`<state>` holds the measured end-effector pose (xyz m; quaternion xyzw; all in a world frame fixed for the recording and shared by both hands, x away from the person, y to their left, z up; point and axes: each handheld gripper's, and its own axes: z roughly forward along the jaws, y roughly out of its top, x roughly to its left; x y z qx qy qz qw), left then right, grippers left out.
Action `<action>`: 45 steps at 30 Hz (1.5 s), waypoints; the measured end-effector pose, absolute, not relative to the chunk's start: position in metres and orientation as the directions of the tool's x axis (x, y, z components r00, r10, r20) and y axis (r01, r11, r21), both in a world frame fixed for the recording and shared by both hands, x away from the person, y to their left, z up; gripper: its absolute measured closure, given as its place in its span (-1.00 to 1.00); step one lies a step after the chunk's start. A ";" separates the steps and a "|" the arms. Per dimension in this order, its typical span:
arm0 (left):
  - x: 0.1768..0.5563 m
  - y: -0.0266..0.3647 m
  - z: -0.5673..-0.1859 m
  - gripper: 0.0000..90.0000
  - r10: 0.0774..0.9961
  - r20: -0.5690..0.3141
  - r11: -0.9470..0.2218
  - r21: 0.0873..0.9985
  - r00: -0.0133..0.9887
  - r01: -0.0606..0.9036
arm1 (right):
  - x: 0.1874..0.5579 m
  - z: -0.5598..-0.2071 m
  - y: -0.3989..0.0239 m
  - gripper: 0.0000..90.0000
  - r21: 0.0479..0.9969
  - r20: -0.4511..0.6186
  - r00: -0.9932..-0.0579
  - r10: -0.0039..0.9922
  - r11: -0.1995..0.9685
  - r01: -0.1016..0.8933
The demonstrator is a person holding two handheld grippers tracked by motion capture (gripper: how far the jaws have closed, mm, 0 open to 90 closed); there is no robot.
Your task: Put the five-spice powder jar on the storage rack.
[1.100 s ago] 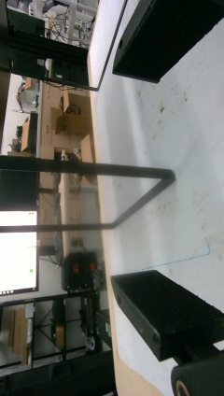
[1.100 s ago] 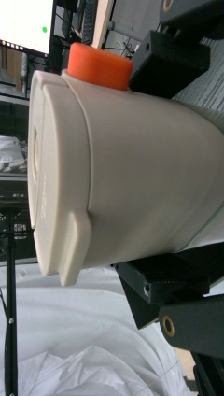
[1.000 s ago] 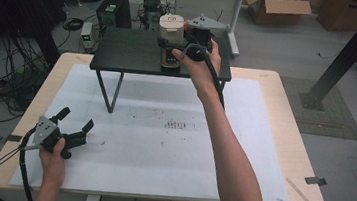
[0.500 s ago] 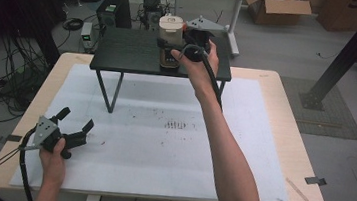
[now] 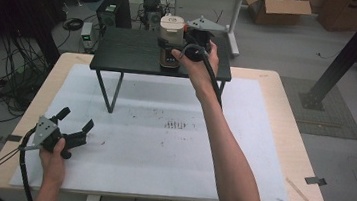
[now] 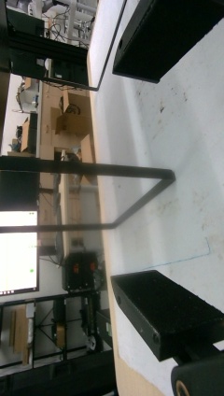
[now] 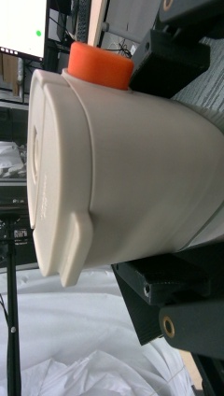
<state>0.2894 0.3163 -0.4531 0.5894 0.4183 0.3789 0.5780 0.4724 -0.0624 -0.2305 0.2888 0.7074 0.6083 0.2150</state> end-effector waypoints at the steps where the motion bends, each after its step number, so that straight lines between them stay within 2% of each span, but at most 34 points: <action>1: 0.289 0.316 -0.453 -0.93 0.931 -0.037 0.018 0.998 0.363 0.055 | 0.472 -0.230 -0.062 -0.47 0.985 0.047 -0.741 0.670 0.094 0.148; 13: 0.289 0.316 -0.453 -0.93 0.931 -0.035 0.017 0.998 0.363 0.054 | 0.473 -0.229 -0.062 -0.50 0.983 0.042 -0.747 0.663 0.106 0.149; 17: 0.289 0.316 -0.453 -0.93 0.931 -0.036 0.018 0.998 0.362 0.054 | 0.473 -0.227 -0.063 -0.58 0.984 0.051 -0.744 0.666 0.093 0.151; 23: 0.289 0.316 -0.453 -0.93 0.931 -0.035 0.017 0.998 0.362 0.053 | 0.473 -0.228 -0.063 -0.91 0.983 0.071 -0.723 0.687 0.075 0.168; 26: 0.289 0.316 -0.453 -0.93 0.931 -0.035 0.018 0.998 0.362 0.052 | 0.474 -0.229 -0.064 -0.97 0.982 0.085 -0.718 0.691 0.066 0.179; 45: 0.289 0.316 -0.453 -0.94 0.932 -0.036 0.018 0.998 0.362 0.053 | 0.469 -0.229 -0.070 -1.00 0.979 0.082 -0.726 0.683 0.083 0.188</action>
